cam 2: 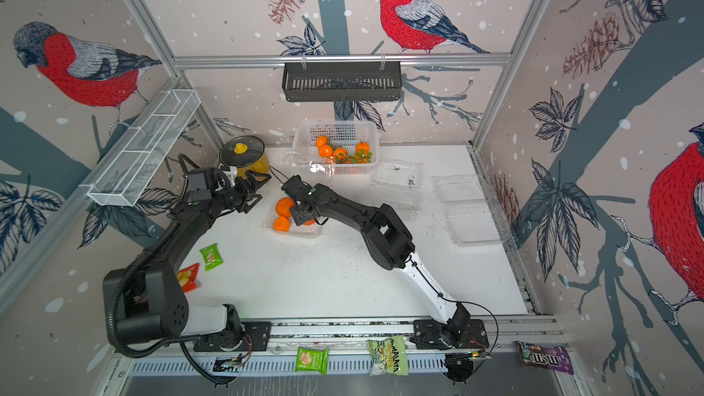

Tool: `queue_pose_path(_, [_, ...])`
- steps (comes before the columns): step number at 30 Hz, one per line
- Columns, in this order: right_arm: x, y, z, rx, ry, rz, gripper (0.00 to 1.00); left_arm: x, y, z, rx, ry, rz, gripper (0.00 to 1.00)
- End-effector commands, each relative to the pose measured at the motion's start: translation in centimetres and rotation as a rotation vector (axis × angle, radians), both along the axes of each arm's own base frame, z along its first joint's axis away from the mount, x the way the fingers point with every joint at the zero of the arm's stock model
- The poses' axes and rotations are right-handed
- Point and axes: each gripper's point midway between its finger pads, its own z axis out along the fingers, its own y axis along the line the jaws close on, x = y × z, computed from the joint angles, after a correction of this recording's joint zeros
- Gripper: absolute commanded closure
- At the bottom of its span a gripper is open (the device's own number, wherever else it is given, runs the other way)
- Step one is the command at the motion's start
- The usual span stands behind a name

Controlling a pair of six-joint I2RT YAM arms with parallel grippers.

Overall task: Take oranges out of containers
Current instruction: Pick up the orange from the packing box.

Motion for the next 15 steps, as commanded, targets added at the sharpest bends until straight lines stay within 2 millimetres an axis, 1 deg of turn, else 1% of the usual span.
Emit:
queue_pose_path(1, [0.1,0.4,3.7,0.061,-0.022,0.001,0.35,0.1,-0.4,0.9,-0.01,-0.03,-0.018,0.03])
queue_pose_path(3, [0.5,0.4,6.1,0.112,-0.034,-0.001,0.35,0.2,-0.8,1.2,-0.011,-0.036,-0.029,0.03])
queue_pose_path(5, [1.1,0.1,9.3,0.182,-0.045,-0.004,0.34,0.3,-1.4,1.6,-0.015,-0.044,-0.044,0.03])
queue_pose_path(6, [1.7,-0.3,11.0,0.222,-0.052,-0.012,0.34,0.3,-1.7,1.9,-0.017,-0.05,-0.051,0.03])
queue_pose_path(8, [3.5,-1.9,14.5,0.288,-0.084,-0.042,0.33,0.4,-2.3,2.7,-0.021,-0.067,-0.063,0.03])
queue_pose_path(10, [6.3,-4.6,17.8,0.358,-0.138,-0.096,0.33,0.7,-3.1,3.5,-0.03,-0.086,-0.074,0.03])
queue_pose_path(12, [9.6,-7.6,19.8,0.405,-0.201,-0.166,0.32,0.9,-3.7,4.2,-0.035,-0.099,-0.083,0.03])
queue_pose_path(13, [11.5,-9.3,20.3,0.427,-0.218,-0.211,0.31,0.9,-4.2,4.0,-0.037,-0.095,-0.091,0.03])
queue_pose_path(14, [13.3,-10.8,20.1,0.437,-0.222,-0.256,0.31,1.0,-4.5,3.9,-0.035,-0.09,-0.094,0.03])
queue_pose_path(15, [15.3,-12.4,19.6,0.44,-0.226,-0.304,0.32,1.3,-4.8,4.8,-0.033,-0.111,-0.101,0.03])
